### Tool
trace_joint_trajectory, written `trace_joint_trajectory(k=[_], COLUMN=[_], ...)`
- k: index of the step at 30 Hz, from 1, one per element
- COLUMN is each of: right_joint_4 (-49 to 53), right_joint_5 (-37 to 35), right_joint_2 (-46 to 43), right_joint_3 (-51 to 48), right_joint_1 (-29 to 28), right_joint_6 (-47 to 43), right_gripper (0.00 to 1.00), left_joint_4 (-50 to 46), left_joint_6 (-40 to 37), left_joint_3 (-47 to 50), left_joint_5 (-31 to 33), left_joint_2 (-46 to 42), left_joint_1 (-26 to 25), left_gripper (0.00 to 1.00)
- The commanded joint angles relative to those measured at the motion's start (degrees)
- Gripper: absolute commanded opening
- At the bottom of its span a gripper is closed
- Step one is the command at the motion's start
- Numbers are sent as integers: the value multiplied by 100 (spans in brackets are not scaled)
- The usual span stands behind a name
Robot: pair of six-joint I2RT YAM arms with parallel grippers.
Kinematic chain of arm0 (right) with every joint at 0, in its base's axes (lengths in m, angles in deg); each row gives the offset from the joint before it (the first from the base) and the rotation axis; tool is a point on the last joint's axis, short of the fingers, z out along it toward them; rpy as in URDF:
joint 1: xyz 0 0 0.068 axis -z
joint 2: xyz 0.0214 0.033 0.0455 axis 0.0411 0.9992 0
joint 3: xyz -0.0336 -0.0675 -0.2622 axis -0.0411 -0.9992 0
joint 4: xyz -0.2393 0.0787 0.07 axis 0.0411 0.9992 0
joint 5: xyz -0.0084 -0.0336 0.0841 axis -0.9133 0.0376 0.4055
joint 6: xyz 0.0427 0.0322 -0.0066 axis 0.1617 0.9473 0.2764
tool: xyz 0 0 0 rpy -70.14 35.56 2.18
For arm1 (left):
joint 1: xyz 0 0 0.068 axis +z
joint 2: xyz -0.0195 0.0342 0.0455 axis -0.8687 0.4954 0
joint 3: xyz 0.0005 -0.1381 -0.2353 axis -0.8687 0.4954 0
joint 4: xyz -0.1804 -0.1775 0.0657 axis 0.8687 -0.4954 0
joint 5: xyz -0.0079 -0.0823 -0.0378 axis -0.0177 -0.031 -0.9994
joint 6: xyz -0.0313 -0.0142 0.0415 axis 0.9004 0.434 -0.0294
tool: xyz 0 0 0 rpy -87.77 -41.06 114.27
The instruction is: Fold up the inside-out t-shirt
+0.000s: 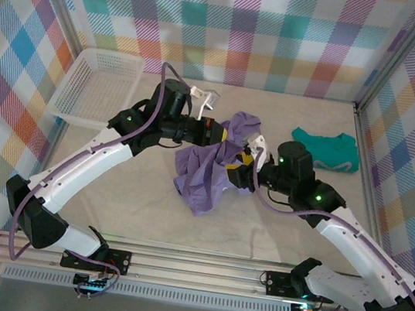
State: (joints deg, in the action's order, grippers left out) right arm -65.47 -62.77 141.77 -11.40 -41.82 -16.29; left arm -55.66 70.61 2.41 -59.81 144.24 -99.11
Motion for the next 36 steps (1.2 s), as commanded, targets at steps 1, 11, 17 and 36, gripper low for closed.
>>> trace_joint_trajectory(k=[1,11,17,36], right_joint_4=[79,-327,-1900,-2587], right_joint_5=[-944,986,3322,3748], right_joint_2=[243,644,536,889], right_joint_3=[358,262,-275,-288], right_joint_1=[-26,572,1375,1792], right_joint_6=[0,520,1782,3222], right_gripper=[56,13,0,0], left_joint_4=[-67,35,20,988], left_joint_6=[-102,-133,-445,-1019], left_joint_3=[-194,-147,26,1223], left_joint_5=[-65,277,1527,255], left_joint_2=[-15,-108,-75,-163], left_joint_1=[-96,-139,-136,-205], left_gripper=[0,0,18,32])
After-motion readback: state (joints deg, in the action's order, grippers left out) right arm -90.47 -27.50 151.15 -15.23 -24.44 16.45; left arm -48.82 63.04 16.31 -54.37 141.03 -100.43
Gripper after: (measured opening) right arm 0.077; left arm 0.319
